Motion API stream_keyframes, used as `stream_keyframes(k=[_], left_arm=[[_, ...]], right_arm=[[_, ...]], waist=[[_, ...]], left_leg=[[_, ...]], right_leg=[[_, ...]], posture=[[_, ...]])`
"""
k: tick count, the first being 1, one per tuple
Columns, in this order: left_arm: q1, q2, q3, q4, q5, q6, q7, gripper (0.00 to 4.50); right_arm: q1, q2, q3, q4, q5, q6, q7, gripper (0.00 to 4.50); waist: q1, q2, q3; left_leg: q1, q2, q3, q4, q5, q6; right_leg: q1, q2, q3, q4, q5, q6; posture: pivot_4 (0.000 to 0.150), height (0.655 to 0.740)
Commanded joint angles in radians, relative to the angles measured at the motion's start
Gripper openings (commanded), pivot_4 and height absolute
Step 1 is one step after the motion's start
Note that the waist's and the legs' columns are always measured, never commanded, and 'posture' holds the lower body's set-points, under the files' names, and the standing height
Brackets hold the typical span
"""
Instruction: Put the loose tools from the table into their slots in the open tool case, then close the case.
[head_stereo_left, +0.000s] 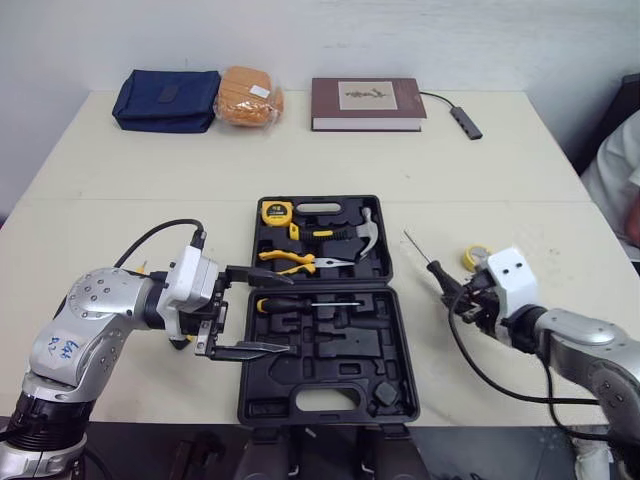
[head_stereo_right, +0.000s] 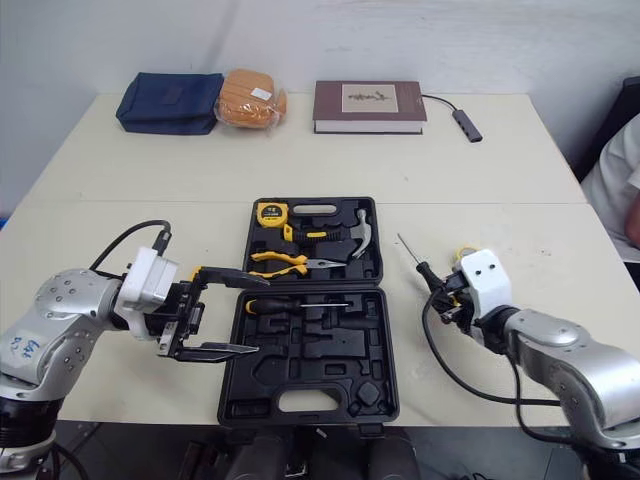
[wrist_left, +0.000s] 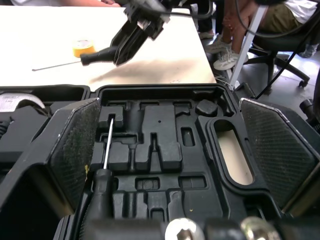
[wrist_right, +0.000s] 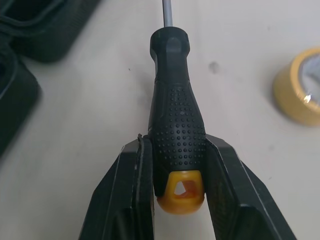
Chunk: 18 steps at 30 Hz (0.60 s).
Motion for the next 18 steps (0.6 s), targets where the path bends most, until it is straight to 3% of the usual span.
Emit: stream_keyframes(k=[1,7,18], left_arm=[[0.009,0.035,0.092,-0.013,-0.079,0.069,0.023,4.50],[0.075,0.091,0.146,0.007,-0.030,0.007,-0.044,4.50],[0.209,0.102,0.148,0.060,0.140,-0.204,-0.093,4.50]], right_arm=[[-0.061,-0.103,-0.035,-0.018,0.023,-0.139,0.241,0.94],[-0.213,-0.224,0.173,-0.002,-0.030,-0.260,0.540,0.94],[-0.480,-0.153,0.522,0.063,-0.206,-0.246,0.684,0.94]], waist=[[-0.008,-0.001,0.002],[-0.014,-0.003,0.004],[-0.015,-0.003,0.005]], left_leg=[[0.000,0.000,0.001,0.000,0.000,0.000],[0.002,0.002,0.001,0.000,-0.001,-0.001],[-0.002,0.002,0.002,0.000,-0.002,-0.003]], right_leg=[[0.000,0.001,0.000,0.000,0.000,0.000],[0.000,-0.001,0.002,-0.001,0.000,0.000],[-0.006,-0.003,0.003,-0.001,0.000,-0.001]], posture=[[0.150,0.7400],[0.150,0.7400],[0.150,0.7400]])
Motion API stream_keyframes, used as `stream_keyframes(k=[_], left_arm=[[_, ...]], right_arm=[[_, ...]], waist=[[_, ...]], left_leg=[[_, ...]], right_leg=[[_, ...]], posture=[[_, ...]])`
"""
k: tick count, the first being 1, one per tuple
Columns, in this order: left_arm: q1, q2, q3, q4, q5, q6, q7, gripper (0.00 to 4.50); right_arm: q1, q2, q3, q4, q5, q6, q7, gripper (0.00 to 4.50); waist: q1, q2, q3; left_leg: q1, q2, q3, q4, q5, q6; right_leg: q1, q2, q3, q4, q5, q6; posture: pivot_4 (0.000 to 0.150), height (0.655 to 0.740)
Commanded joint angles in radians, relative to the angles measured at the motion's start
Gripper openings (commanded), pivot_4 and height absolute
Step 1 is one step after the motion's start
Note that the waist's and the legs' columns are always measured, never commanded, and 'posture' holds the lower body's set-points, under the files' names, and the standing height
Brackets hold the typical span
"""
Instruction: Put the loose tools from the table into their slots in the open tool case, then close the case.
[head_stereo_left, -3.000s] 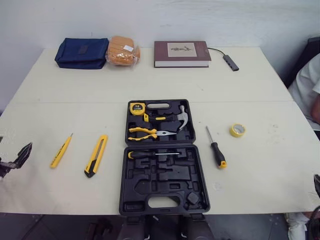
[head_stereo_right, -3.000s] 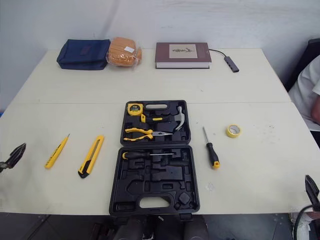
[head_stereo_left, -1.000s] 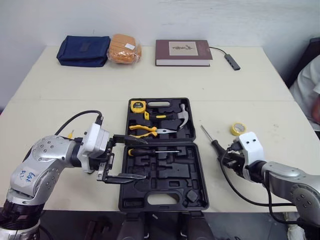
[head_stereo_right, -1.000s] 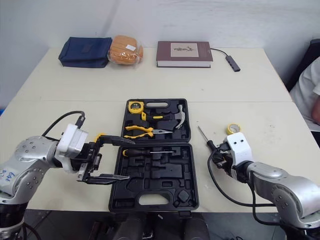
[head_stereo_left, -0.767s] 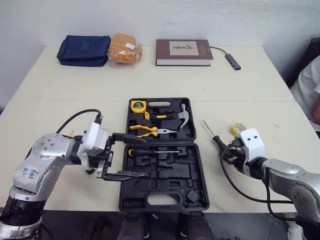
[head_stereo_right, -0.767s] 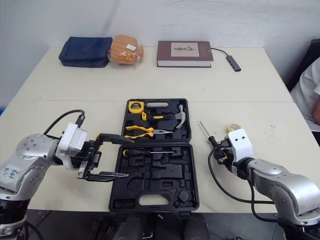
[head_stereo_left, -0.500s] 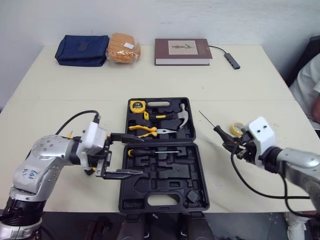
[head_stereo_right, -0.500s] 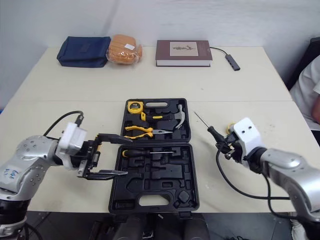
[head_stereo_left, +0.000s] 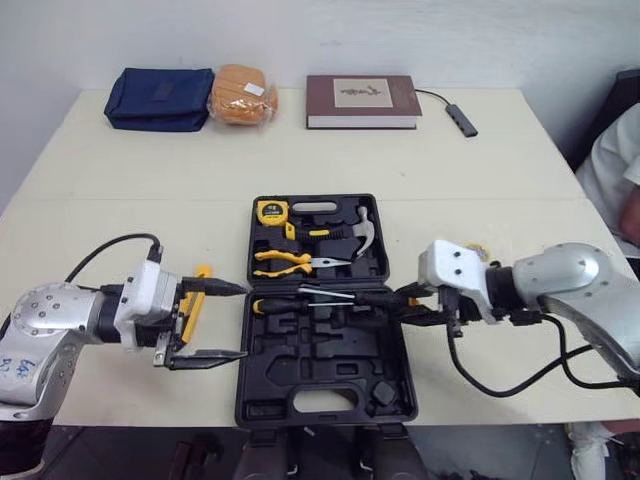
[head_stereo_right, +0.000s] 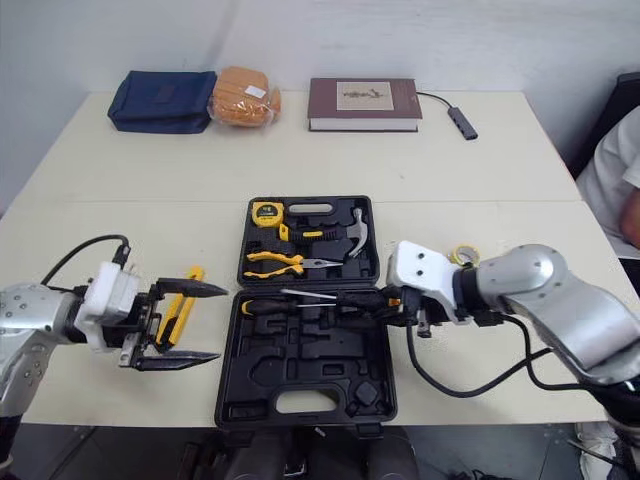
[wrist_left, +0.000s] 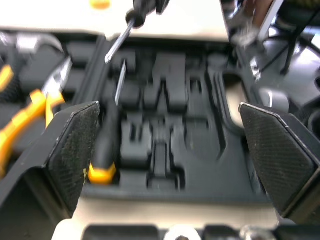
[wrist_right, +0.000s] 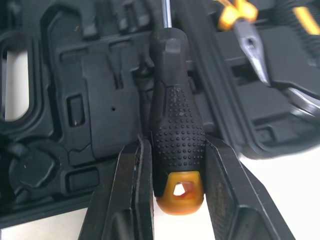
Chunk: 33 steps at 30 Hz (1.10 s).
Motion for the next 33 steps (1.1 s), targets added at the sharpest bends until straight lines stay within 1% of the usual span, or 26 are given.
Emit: stream_keyframes(k=[1,4,5,13,24,27,33], left_arm=[[0.019,0.002,0.026,-0.008,0.008,-0.038,0.003,4.50],[0.032,0.003,0.037,-0.018,-0.001,-0.025,0.019,4.50],[0.036,0.002,0.037,-0.019,-0.001,-0.022,0.023,4.50],[0.040,-0.001,0.014,-0.018,0.005,-0.026,0.033,4.50],[0.040,-0.005,0.003,-0.025,0.004,-0.015,0.048,4.50],[0.040,-0.008,0.000,-0.028,0.003,-0.013,0.056,4.50],[0.053,-0.014,0.001,-0.019,0.010,-0.027,0.056,4.50]], right_arm=[[-0.050,0.021,0.052,-0.002,-0.050,0.012,0.029,0.94],[-0.078,0.037,0.093,-0.001,-0.077,0.025,0.054,0.94],[-0.085,0.044,0.101,0.001,-0.083,0.026,0.059,0.94],[-0.162,0.087,0.188,0.013,-0.181,0.036,0.084,0.94],[-0.215,0.143,0.255,0.057,-0.303,0.034,0.084,0.94],[-0.225,0.163,0.263,0.067,-0.319,0.046,0.085,0.94],[-0.237,0.169,0.309,0.062,-0.362,0.062,0.100,0.94]], waist=[[0.000,0.000,0.000],[0.001,0.000,0.000],[0.001,0.000,0.000],[-0.001,0.000,0.000],[-0.002,0.000,0.000],[-0.003,0.000,0.000],[-0.003,0.000,0.000]], left_leg=[[-0.002,0.000,0.000,0.000,0.000,0.000],[-0.011,0.000,0.000,0.005,0.001,0.001],[-0.011,0.000,0.000,0.006,0.001,0.001],[-0.011,0.000,0.001,0.011,0.001,0.002],[-0.011,0.000,0.002,0.012,0.001,0.002],[-0.011,0.000,0.002,0.012,0.001,0.002],[-0.011,0.000,0.002,0.013,0.001,0.002]], right_leg=[[-0.001,0.000,0.000,0.001,0.000,0.000],[-0.010,0.000,0.000,0.008,0.000,0.000],[-0.010,0.000,-0.001,0.009,0.000,0.000],[-0.010,-0.001,0.000,0.011,0.001,0.000],[-0.011,0.000,0.000,0.012,0.001,-0.001],[-0.011,0.000,0.000,0.017,0.001,-0.001],[-0.011,0.000,-0.005,0.017,0.001,-0.001]], posture=[[0.150,0.7400],[0.150,0.7400],[0.150,0.7400],[0.150,0.7400],[0.150,0.7400],[0.150,0.7400],[0.150,0.7400]])
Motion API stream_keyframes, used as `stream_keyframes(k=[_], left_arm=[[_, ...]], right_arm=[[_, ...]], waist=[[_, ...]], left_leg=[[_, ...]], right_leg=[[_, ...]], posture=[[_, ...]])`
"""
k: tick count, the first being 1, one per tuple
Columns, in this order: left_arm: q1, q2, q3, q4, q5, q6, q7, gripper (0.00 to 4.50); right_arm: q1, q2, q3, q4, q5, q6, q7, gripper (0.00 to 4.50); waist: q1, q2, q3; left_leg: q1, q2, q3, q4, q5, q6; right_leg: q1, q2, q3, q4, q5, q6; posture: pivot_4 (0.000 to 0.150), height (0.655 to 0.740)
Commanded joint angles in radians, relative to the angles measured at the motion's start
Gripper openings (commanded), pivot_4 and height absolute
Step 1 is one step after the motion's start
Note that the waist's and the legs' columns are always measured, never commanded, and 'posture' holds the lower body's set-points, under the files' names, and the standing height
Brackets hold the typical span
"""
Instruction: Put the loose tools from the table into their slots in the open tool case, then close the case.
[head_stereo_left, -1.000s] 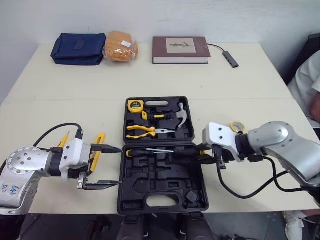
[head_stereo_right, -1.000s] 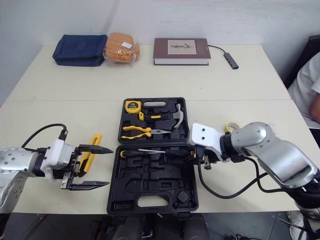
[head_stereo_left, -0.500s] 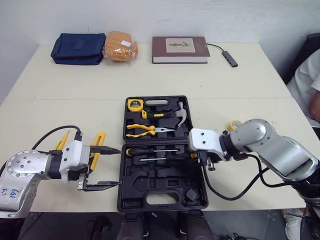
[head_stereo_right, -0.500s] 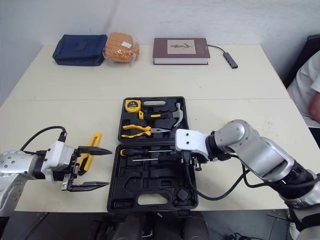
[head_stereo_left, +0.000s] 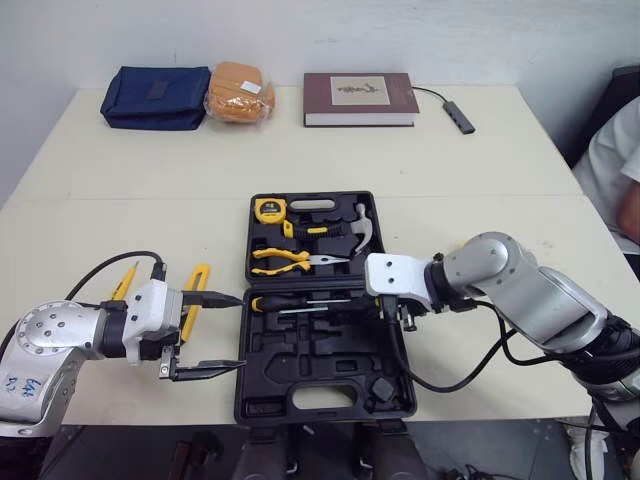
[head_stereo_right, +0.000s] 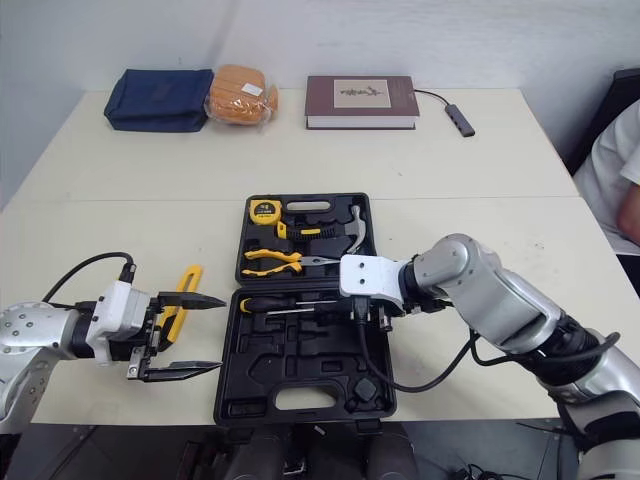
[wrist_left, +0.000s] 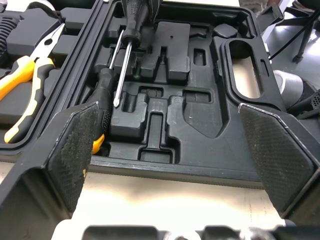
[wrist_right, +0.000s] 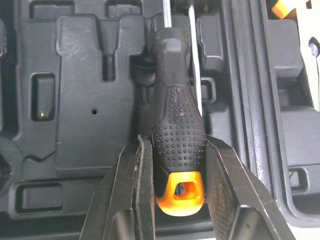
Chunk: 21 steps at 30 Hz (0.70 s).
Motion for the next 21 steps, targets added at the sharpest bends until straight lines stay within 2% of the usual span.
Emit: stream_keyframes(k=[1,7,21], left_arm=[[0.010,-0.006,0.003,-0.014,0.000,-0.016,0.002,4.50],[0.020,-0.017,0.001,-0.010,0.008,-0.031,0.008,4.50],[0.021,-0.028,-0.008,0.009,0.026,-0.055,0.006,4.50]], right_arm=[[-0.013,-0.011,0.019,-0.026,-0.030,0.008,0.024,0.94],[-0.004,-0.026,0.018,-0.055,-0.024,0.013,0.066,0.94],[0.004,-0.010,0.030,-0.047,-0.046,0.072,0.035,0.94]], waist=[[0.000,0.000,0.000],[0.000,0.000,0.000],[0.000,-0.001,-0.001]], left_leg=[[0.000,0.000,0.000,0.000,0.000,0.000],[0.000,0.000,0.000,0.001,0.000,0.000],[0.000,0.000,0.000,0.002,0.000,0.000]], right_leg=[[0.000,0.000,-0.001,0.000,0.000,0.000],[0.000,0.000,-0.002,0.001,0.000,0.000],[0.000,0.000,-0.002,0.001,0.000,0.000]], posture=[[0.150,0.7400],[0.150,0.7400],[0.150,0.7400]])
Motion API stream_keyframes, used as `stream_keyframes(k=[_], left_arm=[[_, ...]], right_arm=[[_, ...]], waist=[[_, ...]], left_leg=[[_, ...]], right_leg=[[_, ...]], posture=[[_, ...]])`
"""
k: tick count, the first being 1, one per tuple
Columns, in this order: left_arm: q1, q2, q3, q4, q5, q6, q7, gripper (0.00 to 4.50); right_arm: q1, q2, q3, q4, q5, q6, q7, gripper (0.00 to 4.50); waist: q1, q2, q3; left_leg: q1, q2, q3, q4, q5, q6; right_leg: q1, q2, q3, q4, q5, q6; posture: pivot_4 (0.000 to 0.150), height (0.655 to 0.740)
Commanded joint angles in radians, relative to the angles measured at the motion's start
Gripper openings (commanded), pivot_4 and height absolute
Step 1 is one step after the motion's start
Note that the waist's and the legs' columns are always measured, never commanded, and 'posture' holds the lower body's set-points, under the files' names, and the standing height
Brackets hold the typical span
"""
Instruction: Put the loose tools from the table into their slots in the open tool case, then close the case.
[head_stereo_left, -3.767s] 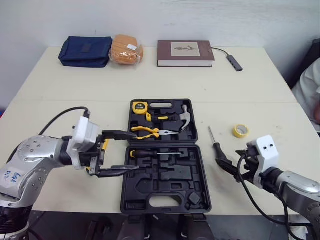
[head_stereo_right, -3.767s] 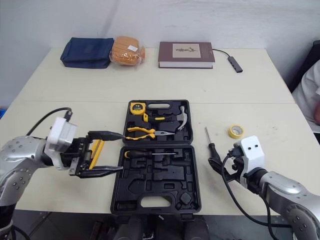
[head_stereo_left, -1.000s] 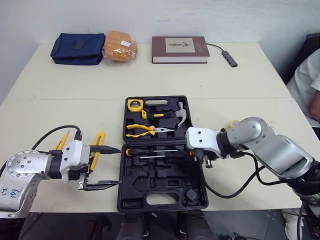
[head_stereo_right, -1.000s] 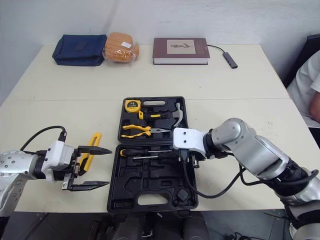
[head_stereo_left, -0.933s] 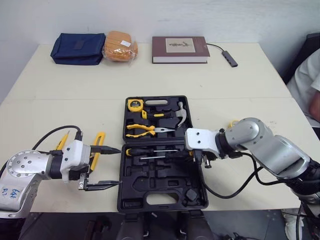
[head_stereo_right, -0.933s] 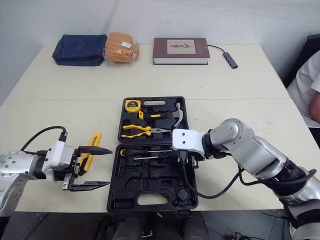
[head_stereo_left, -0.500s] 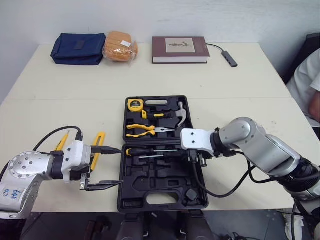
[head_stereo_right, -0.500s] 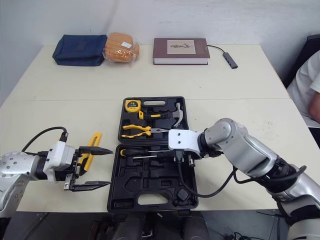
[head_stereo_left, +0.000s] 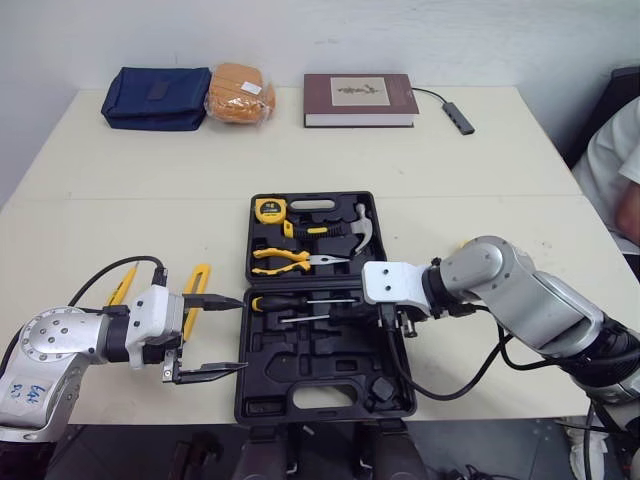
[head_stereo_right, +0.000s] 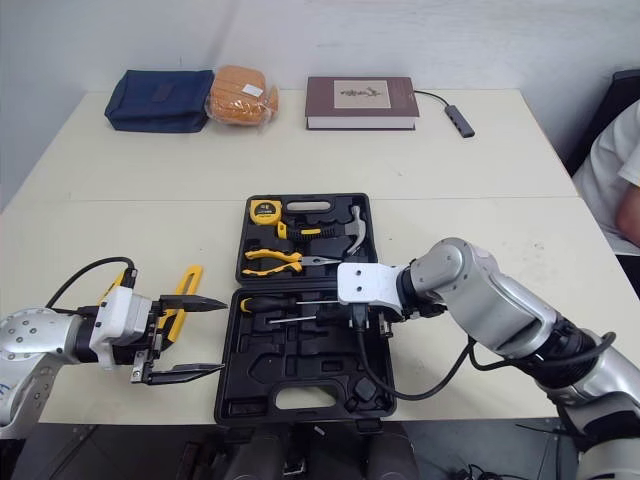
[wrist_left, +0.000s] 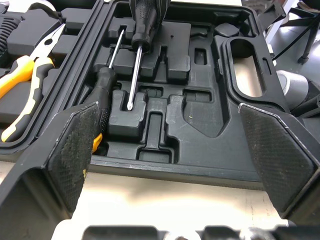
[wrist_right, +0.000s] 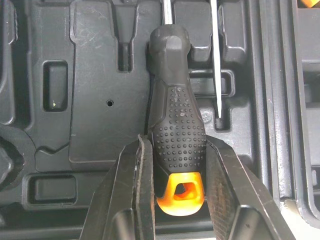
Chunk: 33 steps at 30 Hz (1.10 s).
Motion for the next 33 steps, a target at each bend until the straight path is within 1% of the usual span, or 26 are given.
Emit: stream_keyframes(k=[1,9,13,15,16,20,22,24,27,31,32,33], left_arm=[[0.001,-0.004,-0.006,0.004,0.004,-0.020,-0.004,4.50],[0.002,-0.008,-0.009,0.002,0.006,-0.020,-0.001,4.50],[0.000,-0.008,-0.012,-0.013,0.002,-0.007,0.009,4.50],[-0.007,-0.006,-0.015,-0.028,-0.004,0.011,0.020,4.50],[-0.012,-0.004,-0.016,-0.037,-0.007,0.022,0.027,4.50],[-0.029,0.000,-0.015,-0.070,-0.019,0.068,0.056,4.50],[-0.031,0.002,-0.016,-0.075,-0.018,0.079,0.058,4.50],[-0.039,-0.001,-0.016,-0.076,-0.016,0.089,0.065,4.50],[-0.044,-0.004,-0.017,-0.074,-0.013,0.092,0.068,4.50],[-0.052,-0.018,-0.022,-0.033,-0.003,0.058,0.057,4.50],[-0.053,-0.021,-0.024,-0.025,-0.004,0.053,0.051,4.50],[-0.054,-0.023,-0.026,-0.017,-0.002,0.046,0.045,4.50]], right_arm=[[0.001,0.000,0.020,-0.013,-0.018,0.026,0.002,0.94],[0.003,0.022,0.013,-0.017,-0.026,0.037,-0.022,0.94],[0.004,0.012,0.015,-0.024,-0.023,0.034,-0.010,0.94],[0.005,0.016,0.004,-0.024,-0.017,0.028,-0.010,2.00],[0.001,0.020,-0.006,-0.022,-0.011,0.026,-0.009,2.39],[-0.021,0.000,-0.064,-0.025,0.035,0.028,0.034,4.42],[-0.025,-0.006,-0.101,-0.028,0.078,0.046,0.057,4.47],[-0.007,-0.007,-0.158,-0.025,0.137,0.021,0.090,4.47],[0.018,0.015,-0.215,-0.011,0.178,-0.005,0.081,4.47],[0.124,0.152,-0.350,0.071,0.251,-0.273,0.067,4.47],[0.149,0.187,-0.367,0.088,0.265,-0.304,0.058,4.24],[0.172,0.219,-0.378,0.107,0.280,-0.329,0.052,3.91]], waist=[[0.000,0.000,0.000],[-0.002,-0.001,-0.001],[-0.007,-0.001,-0.001],[-0.009,-0.001,-0.001],[-0.010,-0.001,-0.001],[-0.011,-0.001,-0.001],[-0.015,-0.001,-0.001],[-0.018,-0.001,-0.001],[-0.018,-0.001,-0.001],[-0.020,-0.002,-0.001],[-0.020,-0.002,-0.001],[-0.019,-0.002,-0.001]], left_leg=[[0.000,0.000,0.000,0.000,0.000,0.000],[0.000,0.000,0.000,0.000,0.000,0.000],[0.001,0.000,0.000,0.000,0.000,0.000],[0.001,0.000,0.000,0.000,0.000,0.000],[0.001,0.000,0.000,0.000,0.000,0.000],[0.000,0.000,0.000,0.000,0.000,0.000],[0.000,0.000,0.000,0.000,0.000,0.000],[0.000,0.000,0.000,0.000,0.000,0.000],[0.000,0.000,0.000,0.000,0.000,0.000],[0.000,0.000,0.000,0.000,0.000,0.000],[0.000,0.000,0.000,0.000,0.000,0.000],[0.000,0.000,0.000,0.000,0.000,0.000]], right_leg=[[0.000,0.000,0.000,0.000,0.000,0.000],[0.000,0.000,0.000,0.000,0.000,0.000],[0.000,0.000,0.000,0.000,0.000,0.000],[0.000,0.000,0.000,0.000,0.000,0.000],[0.000,0.000,0.000,0.000,0.000,0.000],[0.000,0.000,0.000,0.001,0.000,0.000],[0.000,0.000,0.000,0.001,0.000,0.000],[0.000,0.000,0.000,0.001,0.000,0.000],[0.001,0.000,0.000,0.001,0.000,0.000],[0.002,0.001,-0.001,0.001,0.000,0.000],[0.001,0.001,-0.001,0.001,0.000,0.000],[0.001,0.002,-0.001,0.001,0.000,0.000]], posture=[[0.150,0.7400],[0.150,0.7400],[0.150,0.7400],[0.150,0.7400],[0.150,0.7400],[0.150,0.7400],[0.150,0.7400],[0.150,0.7400],[0.150,0.7400],[0.150,0.7400],[0.150,0.7400],[0.150,0.7400]])
